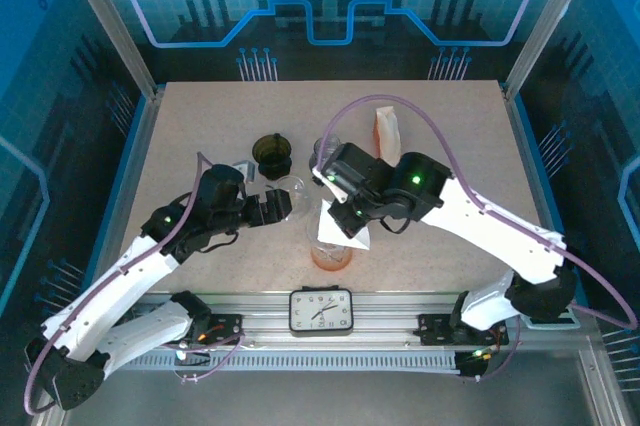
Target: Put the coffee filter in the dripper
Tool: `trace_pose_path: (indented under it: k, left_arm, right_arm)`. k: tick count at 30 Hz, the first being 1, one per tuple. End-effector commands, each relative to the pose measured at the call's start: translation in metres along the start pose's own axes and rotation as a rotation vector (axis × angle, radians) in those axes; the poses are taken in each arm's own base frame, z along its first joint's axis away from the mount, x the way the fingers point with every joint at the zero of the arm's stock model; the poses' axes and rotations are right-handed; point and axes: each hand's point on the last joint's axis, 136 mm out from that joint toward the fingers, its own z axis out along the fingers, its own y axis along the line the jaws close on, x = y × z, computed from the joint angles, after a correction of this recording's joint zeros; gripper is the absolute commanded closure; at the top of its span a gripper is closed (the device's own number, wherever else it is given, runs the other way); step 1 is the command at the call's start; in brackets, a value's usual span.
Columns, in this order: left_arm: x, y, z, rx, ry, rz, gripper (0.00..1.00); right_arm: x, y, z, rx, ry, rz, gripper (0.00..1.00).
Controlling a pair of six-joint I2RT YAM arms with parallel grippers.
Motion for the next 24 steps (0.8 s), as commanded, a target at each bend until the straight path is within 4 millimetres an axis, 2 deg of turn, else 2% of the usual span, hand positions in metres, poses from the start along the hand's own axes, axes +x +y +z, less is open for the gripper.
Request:
trace_pose_path:
  k: [1, 11, 24]
  left_arm:
    - [-0.005, -0.005, -0.011, 0.024, -0.013, 0.003, 0.01]
    - [-0.001, -0.006, -0.01, 0.042, -0.003, -0.004, 0.01]
    - [0.003, -0.005, -0.006, 0.046, 0.011, -0.025, 0.01]
  right_arm:
    - [0.004, 0.009, 0.006, 0.015, 0.07, -0.076, 1.0]
    - [-0.001, 0.029, 0.04, -0.005, 0.12, -0.117, 1.0]
    - [0.02, 0.034, 0.072, -0.023, 0.176, -0.092, 1.0]
